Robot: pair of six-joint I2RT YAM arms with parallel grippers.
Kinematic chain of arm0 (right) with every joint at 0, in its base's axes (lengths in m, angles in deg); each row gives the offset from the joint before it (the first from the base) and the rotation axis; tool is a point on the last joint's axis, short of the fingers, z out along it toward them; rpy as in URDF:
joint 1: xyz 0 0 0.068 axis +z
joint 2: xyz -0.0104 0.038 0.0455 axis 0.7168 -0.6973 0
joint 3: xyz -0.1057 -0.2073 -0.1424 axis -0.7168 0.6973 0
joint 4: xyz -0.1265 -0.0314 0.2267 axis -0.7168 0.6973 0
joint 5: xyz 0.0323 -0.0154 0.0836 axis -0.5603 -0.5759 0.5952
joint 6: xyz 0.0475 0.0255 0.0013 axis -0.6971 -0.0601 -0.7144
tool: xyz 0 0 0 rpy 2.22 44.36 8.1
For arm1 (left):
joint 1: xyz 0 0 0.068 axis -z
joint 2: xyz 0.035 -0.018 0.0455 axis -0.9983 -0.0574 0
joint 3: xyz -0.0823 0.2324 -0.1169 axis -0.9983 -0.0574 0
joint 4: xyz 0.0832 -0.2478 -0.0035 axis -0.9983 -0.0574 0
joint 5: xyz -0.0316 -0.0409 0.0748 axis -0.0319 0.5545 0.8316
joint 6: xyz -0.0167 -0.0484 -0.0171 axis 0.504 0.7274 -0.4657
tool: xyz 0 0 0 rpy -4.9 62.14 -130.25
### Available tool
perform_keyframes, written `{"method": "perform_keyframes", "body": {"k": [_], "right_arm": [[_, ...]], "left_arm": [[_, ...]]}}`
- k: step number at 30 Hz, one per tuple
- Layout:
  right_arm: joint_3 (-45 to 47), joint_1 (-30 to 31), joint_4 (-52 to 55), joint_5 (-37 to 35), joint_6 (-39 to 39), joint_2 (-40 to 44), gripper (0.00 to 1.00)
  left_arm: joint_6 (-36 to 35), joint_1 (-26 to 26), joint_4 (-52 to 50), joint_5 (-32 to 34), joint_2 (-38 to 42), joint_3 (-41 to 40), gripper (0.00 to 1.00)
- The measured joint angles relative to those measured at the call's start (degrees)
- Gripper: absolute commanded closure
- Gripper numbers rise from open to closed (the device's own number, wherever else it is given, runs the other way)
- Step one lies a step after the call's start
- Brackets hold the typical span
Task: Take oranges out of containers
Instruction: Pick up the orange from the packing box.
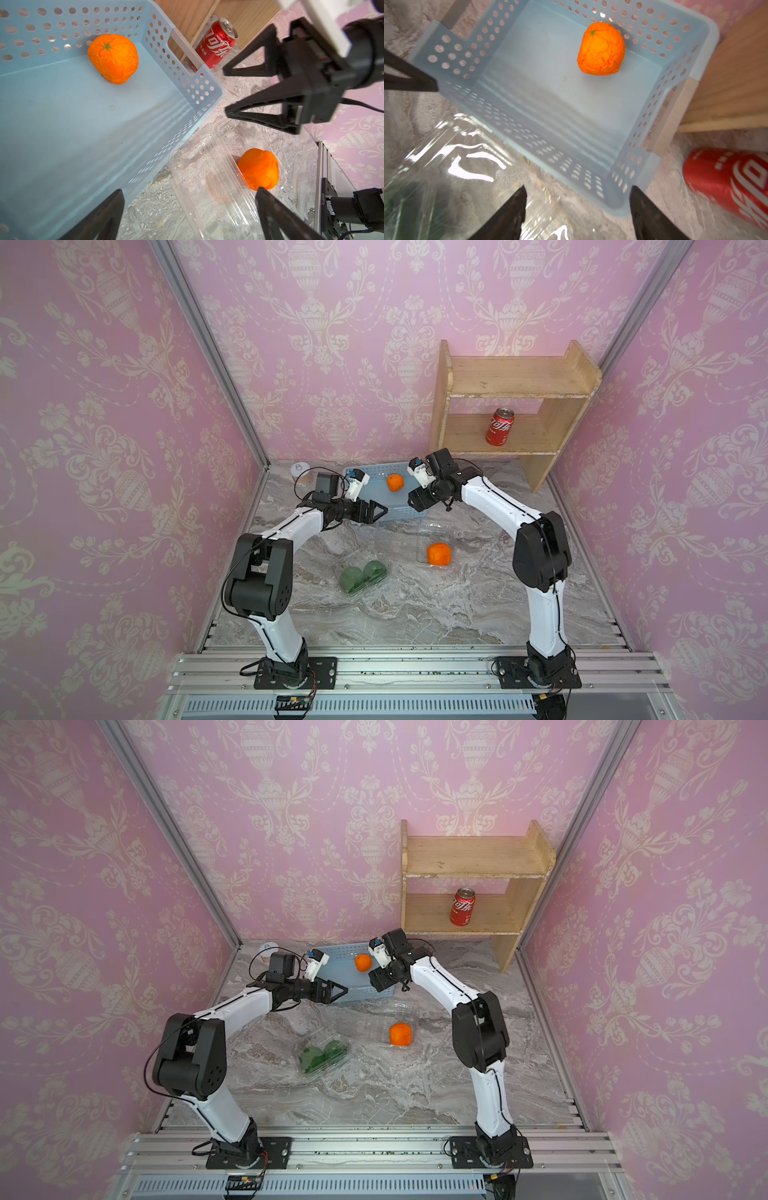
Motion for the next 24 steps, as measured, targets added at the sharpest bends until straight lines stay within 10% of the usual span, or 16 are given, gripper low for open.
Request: {"method": "perform_keyframes", "body": {"k": [7,24], "right_arm": [[18.43,2.71,-0.11,-1.88,-1.14,15.96,0.23],[30.05,5.79,-0.35,-5.31,-8.74,16.33,0.16]], "left_arm": [[0.02,0.0,1.25,-0.07,-0.15,0.0,0.01],[0.04,0.09,1.64,-0.09,-0.17,-0.02,0.01]]}}
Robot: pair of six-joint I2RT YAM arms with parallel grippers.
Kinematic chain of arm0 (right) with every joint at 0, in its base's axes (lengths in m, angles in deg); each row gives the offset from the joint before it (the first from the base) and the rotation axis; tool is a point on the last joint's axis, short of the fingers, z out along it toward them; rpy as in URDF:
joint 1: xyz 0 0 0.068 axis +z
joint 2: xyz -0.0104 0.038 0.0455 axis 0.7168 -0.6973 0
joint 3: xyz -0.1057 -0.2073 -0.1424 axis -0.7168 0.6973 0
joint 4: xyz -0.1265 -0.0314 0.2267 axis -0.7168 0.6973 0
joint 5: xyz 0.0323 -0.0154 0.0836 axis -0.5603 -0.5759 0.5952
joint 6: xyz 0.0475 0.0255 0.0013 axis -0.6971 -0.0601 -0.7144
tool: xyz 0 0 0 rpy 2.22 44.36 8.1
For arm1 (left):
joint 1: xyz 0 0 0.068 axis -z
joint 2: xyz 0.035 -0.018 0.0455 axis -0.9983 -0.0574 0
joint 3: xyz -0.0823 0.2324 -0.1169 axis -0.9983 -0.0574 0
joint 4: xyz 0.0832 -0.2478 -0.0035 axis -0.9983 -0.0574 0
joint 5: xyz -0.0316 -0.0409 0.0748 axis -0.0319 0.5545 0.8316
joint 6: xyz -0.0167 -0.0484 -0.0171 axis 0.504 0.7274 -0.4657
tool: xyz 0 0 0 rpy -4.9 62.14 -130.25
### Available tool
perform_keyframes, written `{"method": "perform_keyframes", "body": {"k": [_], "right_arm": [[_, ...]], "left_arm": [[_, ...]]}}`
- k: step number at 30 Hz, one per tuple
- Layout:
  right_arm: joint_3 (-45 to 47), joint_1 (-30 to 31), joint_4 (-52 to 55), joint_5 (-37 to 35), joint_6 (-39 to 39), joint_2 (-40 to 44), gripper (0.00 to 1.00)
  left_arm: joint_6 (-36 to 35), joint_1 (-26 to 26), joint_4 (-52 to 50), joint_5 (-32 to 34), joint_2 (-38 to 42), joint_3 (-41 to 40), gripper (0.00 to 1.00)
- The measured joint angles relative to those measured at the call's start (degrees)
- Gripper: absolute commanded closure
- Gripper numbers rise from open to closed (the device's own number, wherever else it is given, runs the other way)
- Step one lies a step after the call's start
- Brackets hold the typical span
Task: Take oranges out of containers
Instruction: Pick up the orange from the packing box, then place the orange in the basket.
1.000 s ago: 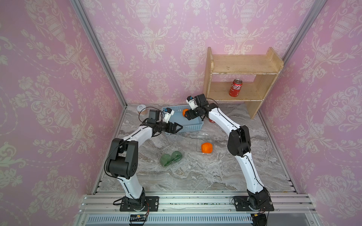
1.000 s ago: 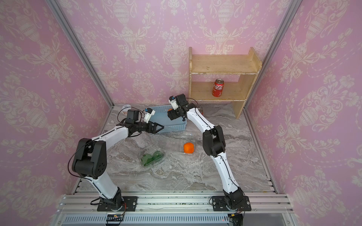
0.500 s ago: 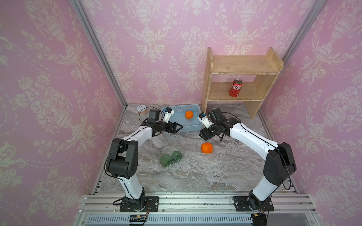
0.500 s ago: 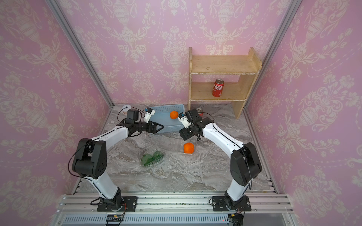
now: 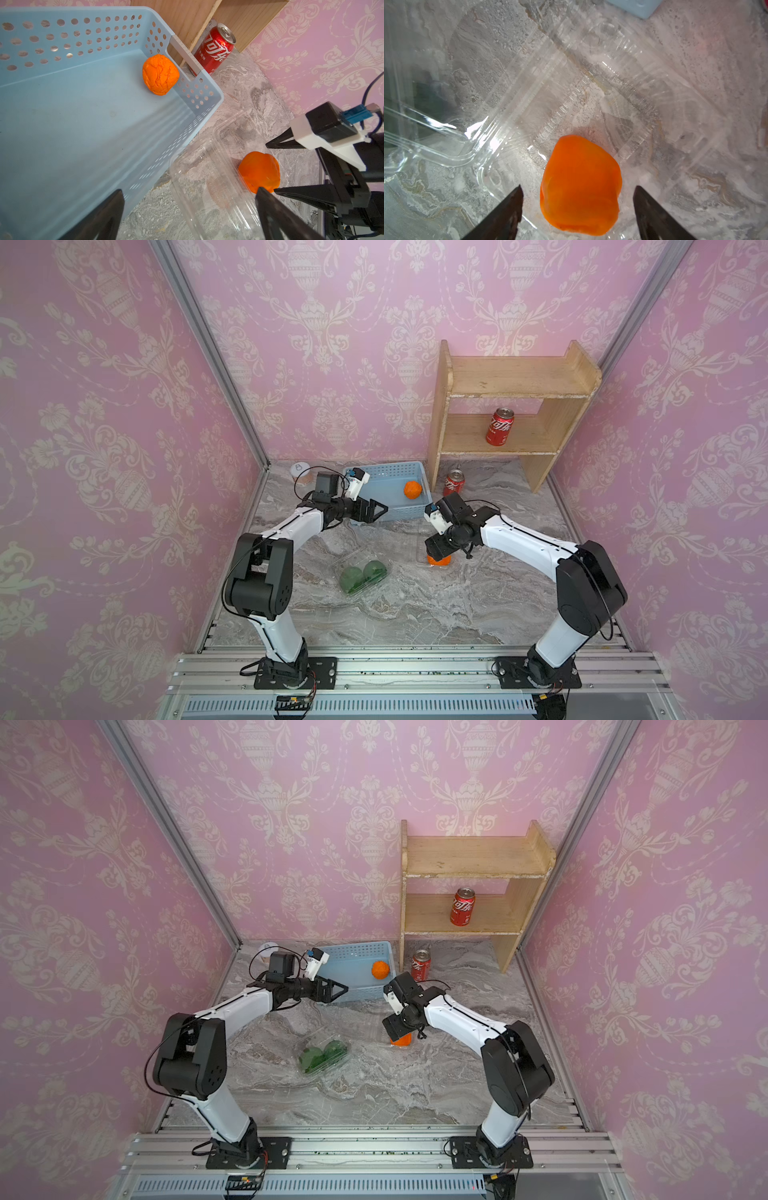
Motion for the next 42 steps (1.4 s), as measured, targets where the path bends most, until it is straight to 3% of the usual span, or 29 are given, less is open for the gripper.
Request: {"method": "perform_keyframes", "body": {"k": [18,30,36,42], "right_arm": [[0.61,0.37,-2.03,0.02,-2.6,-3.58,0.18],[0.13,0.37,-1.9,0.0,-2.6,-5.29,0.37],[-4.63,0.31,-0.35,0.04,-1.62,-4.98,0.38],[-15.04,-1.14,0.33,0.04,1.46,-5.07,0.39]], "left_arm": [[0.0,0.07,0.0,-0.04,0.0,0.0,0.01],[0.0,0.07,0.0,-0.04,0.0,0.0,0.01],[0.0,0.07,-0.02,-0.04,-0.04,0.0,0.01],[0.0,0.07,0.0,-0.04,-0.04,0.0,0.01]]}}
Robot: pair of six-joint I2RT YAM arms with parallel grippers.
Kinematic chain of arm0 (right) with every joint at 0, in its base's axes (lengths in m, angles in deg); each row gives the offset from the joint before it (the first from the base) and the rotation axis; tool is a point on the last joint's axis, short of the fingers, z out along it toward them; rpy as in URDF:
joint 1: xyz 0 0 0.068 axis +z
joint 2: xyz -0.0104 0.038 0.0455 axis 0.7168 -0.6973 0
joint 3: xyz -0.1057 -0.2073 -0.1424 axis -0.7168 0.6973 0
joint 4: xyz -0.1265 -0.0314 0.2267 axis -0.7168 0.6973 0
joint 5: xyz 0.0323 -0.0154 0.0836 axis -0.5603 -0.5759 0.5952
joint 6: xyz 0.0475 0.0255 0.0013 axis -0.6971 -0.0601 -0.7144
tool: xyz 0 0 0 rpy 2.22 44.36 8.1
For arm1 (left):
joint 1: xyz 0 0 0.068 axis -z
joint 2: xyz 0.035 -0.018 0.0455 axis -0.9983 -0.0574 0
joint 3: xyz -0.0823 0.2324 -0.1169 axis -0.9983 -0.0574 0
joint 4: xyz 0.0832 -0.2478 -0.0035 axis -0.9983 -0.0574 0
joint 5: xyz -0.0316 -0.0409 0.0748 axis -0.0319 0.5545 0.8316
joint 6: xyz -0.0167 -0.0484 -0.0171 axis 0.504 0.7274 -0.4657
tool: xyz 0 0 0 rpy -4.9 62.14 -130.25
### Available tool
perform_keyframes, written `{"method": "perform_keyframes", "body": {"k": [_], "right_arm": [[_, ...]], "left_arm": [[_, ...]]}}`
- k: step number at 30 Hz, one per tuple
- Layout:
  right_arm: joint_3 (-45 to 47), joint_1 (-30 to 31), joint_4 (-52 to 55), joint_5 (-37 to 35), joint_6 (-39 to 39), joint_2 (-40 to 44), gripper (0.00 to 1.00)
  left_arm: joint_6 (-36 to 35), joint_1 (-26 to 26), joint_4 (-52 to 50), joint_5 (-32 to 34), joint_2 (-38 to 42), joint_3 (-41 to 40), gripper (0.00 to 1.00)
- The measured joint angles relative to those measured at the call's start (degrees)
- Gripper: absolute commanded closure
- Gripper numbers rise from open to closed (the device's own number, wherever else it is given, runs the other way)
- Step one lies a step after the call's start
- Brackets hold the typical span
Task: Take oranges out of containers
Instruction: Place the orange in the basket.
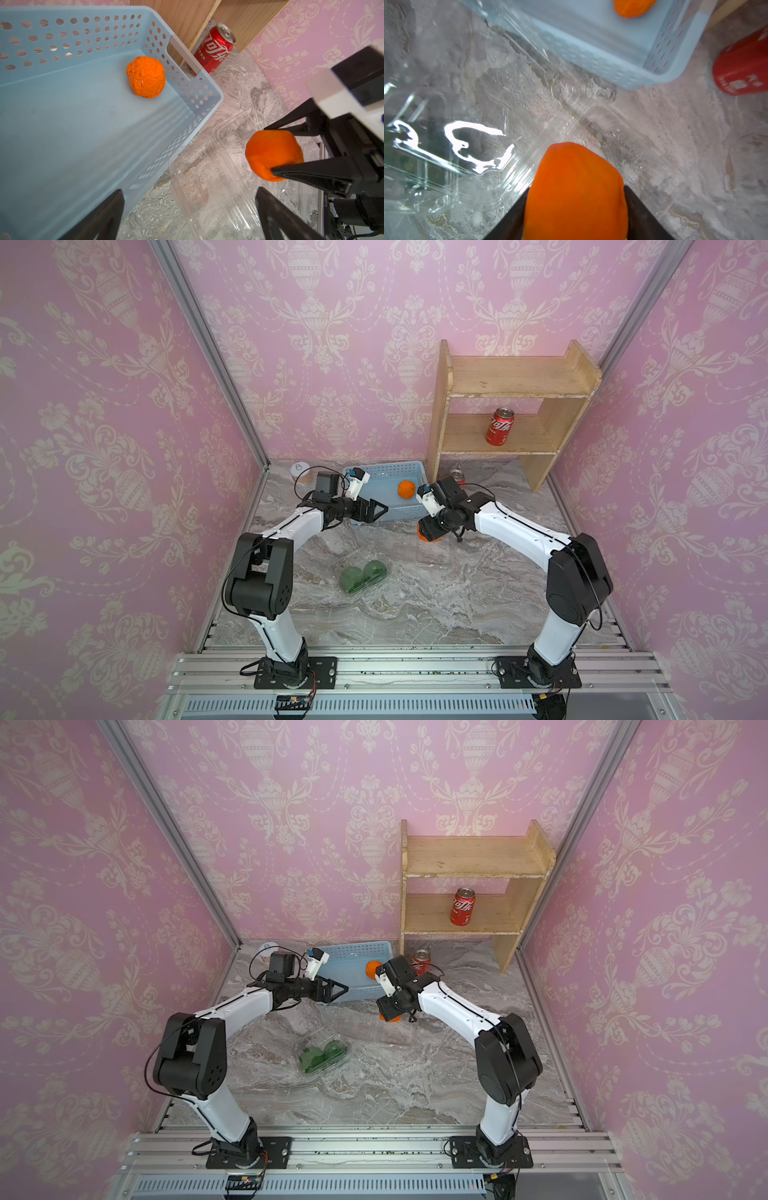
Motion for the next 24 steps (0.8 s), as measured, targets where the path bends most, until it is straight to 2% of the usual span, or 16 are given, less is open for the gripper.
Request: {"method": "perform_keyframes", "body": {"k": [6,14,18,21,24], "right_arm": [[-14.21,-2.62,-4.37,0.83,2.51,-7.19,0.39],[-32.83,-3.8,-5.33,3.23,3.74,-27.17,0.39],[-37.77,-3.76,-4.15,4.59,3.74,-32.7,0.38],[-38.16,-3.76,-3.5,5.22,3.78,-33.51,0.2],[-38.1,-3.76,-3.5,5.44,3.85,-33.31,0.09]], "left_arm": [[0.33,0.0,0.66,-0.02,0.0,-0.2,0.01],[1.05,0.0,1.6,-0.04,0.0,-1.44,0.01],[1.07,0.0,1.84,-0.04,0.0,-1.44,0.01],[1.05,0.0,1.86,-0.04,0.0,-1.44,0.01],[1.05,0.0,1.86,-0.04,0.0,-1.44,0.01]]}}
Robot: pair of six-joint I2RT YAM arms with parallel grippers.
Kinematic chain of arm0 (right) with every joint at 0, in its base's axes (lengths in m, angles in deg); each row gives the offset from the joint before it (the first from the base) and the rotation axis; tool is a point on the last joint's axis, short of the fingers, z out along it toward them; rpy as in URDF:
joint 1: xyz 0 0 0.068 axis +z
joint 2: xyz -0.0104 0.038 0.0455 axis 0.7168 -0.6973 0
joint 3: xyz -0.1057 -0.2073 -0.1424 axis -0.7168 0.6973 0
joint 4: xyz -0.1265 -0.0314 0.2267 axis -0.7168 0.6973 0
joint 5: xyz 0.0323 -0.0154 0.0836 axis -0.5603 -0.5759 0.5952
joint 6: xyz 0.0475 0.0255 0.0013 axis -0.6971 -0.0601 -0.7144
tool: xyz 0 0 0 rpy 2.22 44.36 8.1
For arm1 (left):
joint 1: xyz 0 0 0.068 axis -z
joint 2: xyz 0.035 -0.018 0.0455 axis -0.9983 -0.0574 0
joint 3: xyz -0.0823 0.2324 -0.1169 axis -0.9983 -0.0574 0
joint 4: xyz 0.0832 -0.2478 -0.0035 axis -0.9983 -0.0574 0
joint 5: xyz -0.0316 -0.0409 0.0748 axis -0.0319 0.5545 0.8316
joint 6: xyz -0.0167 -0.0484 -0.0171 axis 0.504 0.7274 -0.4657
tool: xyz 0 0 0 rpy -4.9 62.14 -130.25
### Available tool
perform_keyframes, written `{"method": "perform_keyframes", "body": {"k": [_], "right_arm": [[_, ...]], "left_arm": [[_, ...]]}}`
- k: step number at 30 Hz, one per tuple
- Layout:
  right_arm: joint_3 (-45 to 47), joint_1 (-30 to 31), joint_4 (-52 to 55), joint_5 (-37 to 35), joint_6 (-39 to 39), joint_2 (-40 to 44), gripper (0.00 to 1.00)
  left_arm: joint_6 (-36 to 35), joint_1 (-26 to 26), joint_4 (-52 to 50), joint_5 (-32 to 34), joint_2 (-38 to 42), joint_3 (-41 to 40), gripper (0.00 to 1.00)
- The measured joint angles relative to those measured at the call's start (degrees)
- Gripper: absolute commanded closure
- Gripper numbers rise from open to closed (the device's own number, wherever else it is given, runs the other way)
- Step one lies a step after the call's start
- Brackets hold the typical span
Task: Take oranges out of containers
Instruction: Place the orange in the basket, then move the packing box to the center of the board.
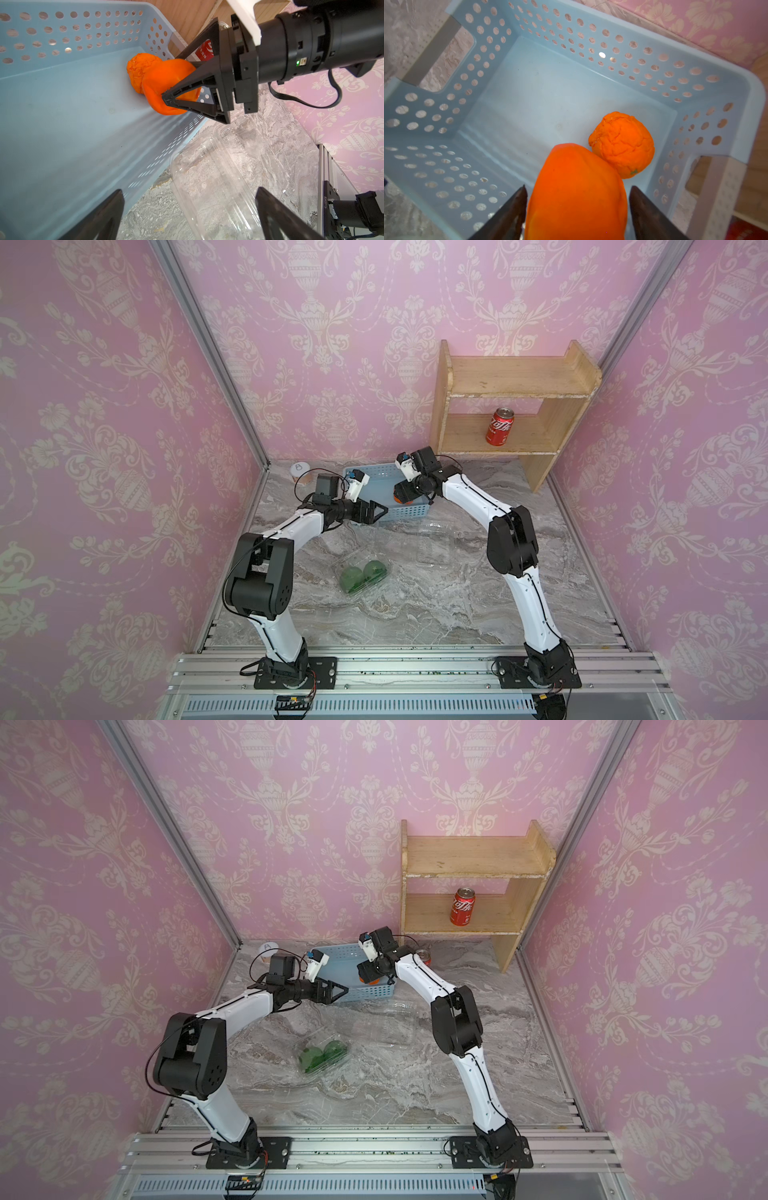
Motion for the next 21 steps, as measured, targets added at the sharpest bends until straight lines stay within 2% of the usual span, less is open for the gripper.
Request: {"method": "perform_keyframes", "body": {"k": [4,8,11,16,19,21], "right_arm": [[4.61,0.0,-1.64,-0.98,-0.07,3.1,0.07],[14.93,0.02,-4.0,-2.82,0.24,11.19,0.17],[23.71,0.17,-5.27,-3.96,0.98,20.33,0.33],[36.22,0.81,-7.26,-4.9,0.46,33.81,0.71],[43.25,1.22,-8.46,-4.9,-1.01,36.28,0.8],[47.1,1.44,-9.07,-4.83,-2.27,35.36,0.82]], "left_arm": [[0.02,0.0,0.04,0.0,-0.46,0.02,0.01],[0.0,0.0,0.0,0.02,-0.94,0.02,0.01],[-0.02,0.0,-0.24,0.17,-1.01,0.02,0.01],[-0.46,-0.02,-1.27,1.2,-1.01,0.09,0.01],[-0.48,-0.02,-1.53,1.95,-1.01,0.09,0.01],[-0.5,-0.07,-1.53,2.45,-1.01,0.09,0.01]]}}
